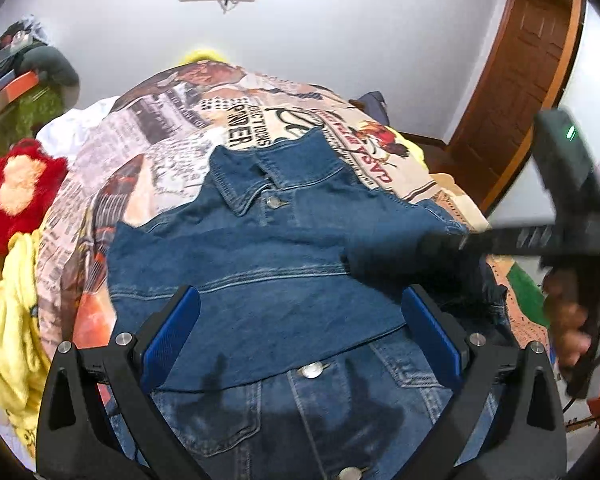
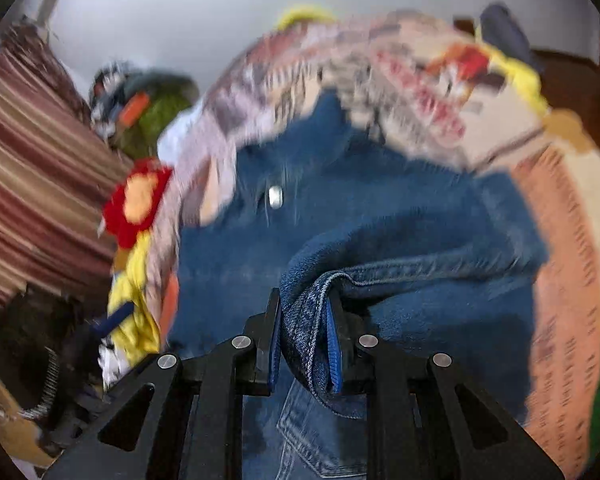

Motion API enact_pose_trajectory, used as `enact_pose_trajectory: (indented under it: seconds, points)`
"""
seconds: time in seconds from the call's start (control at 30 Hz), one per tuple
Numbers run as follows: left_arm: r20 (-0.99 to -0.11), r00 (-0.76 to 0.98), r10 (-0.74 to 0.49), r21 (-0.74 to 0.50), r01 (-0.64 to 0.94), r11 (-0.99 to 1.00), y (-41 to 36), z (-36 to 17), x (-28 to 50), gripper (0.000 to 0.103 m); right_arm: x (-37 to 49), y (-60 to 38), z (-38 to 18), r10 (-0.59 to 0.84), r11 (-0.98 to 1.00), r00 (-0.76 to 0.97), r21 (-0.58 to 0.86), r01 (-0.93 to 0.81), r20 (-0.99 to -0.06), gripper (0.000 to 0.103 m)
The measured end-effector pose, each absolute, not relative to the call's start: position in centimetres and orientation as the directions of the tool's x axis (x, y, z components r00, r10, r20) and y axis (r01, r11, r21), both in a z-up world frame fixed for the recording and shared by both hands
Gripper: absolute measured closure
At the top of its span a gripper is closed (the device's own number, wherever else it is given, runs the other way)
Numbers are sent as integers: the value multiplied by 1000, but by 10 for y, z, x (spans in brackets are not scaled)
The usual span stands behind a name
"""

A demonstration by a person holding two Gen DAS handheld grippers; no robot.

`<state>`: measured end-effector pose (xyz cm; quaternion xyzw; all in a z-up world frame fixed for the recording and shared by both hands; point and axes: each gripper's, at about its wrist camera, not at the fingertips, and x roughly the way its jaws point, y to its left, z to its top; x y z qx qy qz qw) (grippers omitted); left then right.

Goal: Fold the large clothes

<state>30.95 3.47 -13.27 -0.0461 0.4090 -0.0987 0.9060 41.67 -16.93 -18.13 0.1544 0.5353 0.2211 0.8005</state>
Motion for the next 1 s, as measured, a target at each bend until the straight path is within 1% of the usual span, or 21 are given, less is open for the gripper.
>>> enact_pose_trajectory:
  seconds: [0.1,0.27,0.43,0.67,0.77,0.87,1.0]
  points:
    - [-739,642,-204,-165,122,979,41,-136,307,1,409,-154,-207,487,872,274,449,-193,-829,86]
    - [-751,629,-201,-169,111,979,40,-142,306,1,396,-151,-231,433,897,214,393,-204,-876,86]
    - [-758,620,-203,-157,128,979,30,-143,307,1,385,-155,-240,424,895,133,391,-217,-896,86]
    - [-752,629,-197,-105,181,978,5,-133,306,1,370,-176,-224,462,876,122,429,-221,-879,86]
    - [-748,633,-201,-88,206,975,-8,-127,308,1,365,-189,-211,496,859,138,462,-219,-857,86]
    - [-744,638,-198,-63,228,972,-22,-122,313,1,361,-209,-192,500,861,200,460,-217,-842,86]
    - [-746,629,-218,-47,277,960,-47,-119,329,1,360,-244,-164,470,882,320,426,-201,-823,86]
